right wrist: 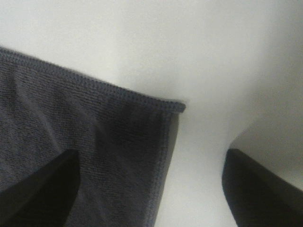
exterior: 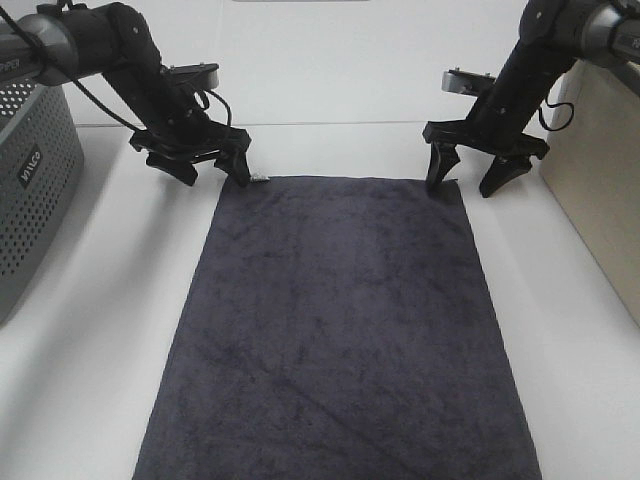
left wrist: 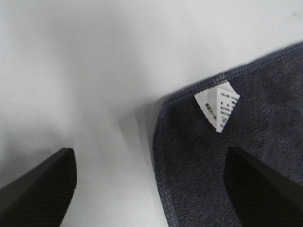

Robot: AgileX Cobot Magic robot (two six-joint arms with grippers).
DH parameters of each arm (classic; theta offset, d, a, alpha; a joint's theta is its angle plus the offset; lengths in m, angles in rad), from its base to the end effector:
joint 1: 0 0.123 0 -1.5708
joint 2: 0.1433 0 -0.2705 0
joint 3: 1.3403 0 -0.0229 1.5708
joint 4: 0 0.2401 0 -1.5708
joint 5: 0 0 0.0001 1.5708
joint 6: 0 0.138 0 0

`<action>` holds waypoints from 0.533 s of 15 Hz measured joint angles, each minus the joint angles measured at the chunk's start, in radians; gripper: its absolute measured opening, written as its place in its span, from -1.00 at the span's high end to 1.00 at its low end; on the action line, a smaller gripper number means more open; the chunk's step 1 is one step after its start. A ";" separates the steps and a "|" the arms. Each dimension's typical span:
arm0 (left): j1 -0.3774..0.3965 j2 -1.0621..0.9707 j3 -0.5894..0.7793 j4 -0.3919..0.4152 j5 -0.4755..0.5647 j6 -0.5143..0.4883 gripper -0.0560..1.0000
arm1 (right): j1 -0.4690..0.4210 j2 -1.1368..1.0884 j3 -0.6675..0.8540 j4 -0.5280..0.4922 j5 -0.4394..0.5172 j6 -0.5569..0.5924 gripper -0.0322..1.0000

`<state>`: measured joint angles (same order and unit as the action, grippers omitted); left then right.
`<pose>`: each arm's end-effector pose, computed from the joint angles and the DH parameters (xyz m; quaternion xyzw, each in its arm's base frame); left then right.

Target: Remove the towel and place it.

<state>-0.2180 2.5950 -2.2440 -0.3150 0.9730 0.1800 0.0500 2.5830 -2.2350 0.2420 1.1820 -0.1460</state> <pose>0.5129 -0.1498 0.0637 0.1283 0.9676 -0.1456 0.1614 0.5017 0.0558 0.0591 -0.0586 0.9897 0.1112 0.0689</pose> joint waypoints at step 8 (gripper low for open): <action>-0.006 0.014 -0.006 -0.007 -0.002 0.007 -0.61 | 0.000 0.011 -0.009 0.035 0.007 -0.013 -0.62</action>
<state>-0.2240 2.6090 -2.2500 -0.3220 0.9710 0.1870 0.0500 2.5940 -2.2440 0.2770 1.1890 -0.1590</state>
